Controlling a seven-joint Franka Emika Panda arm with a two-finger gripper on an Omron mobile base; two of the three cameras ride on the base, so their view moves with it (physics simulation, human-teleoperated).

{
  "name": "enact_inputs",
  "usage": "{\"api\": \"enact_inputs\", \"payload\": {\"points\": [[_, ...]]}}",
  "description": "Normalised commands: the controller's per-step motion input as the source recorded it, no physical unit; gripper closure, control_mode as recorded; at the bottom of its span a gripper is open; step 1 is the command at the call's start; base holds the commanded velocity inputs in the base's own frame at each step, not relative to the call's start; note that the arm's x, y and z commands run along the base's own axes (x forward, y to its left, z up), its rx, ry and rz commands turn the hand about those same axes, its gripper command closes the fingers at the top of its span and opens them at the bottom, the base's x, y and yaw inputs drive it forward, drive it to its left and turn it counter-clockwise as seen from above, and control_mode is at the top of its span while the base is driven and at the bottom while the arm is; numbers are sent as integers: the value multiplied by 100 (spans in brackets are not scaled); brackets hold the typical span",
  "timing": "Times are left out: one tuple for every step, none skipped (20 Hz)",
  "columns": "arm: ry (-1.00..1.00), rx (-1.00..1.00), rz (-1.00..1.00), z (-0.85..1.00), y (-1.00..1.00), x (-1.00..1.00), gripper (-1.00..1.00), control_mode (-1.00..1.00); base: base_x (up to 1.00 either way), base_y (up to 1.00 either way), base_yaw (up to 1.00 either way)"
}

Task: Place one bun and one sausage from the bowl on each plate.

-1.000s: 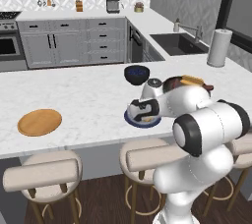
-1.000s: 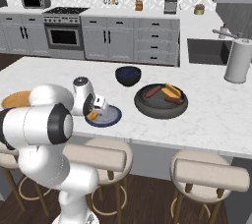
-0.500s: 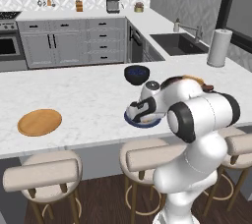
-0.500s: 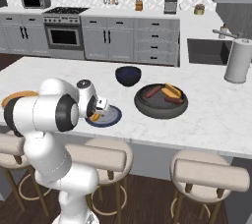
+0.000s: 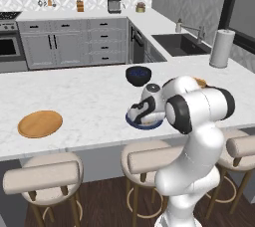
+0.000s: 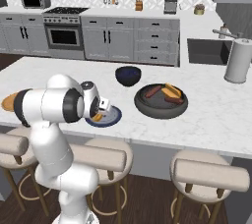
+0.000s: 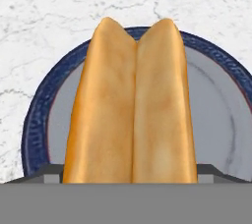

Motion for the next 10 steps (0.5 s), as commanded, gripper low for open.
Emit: {"api": "enact_inputs", "payload": {"points": [[0, 0, 0, -14, 0, 24, -100, -100, 0, 0, 0], [0, 0, 0, -14, 0, 23, -100, -100, 0, 0, 0], [0, 0, 0, -14, 0, 23, -100, -100, 0, 0, 0], [0, 0, 0, -13, 0, 21, -100, -100, 0, 0, 0], [0, 0, 0, -12, 0, 19, -100, -100, 0, 0, 0], [0, 0, 0, -11, 0, 19, -100, -100, 0, 0, 0], [0, 0, 0, -11, 0, 19, -100, -100, 0, 0, 0], [0, 0, 0, -7, 0, 16, -100, -100, 0, 0, 0], [0, 0, 0, -3, 0, 14, -100, -100, 0, 0, 0], [0, 0, 0, -3, 0, 11, -100, -100, 0, 0, 0]]}}
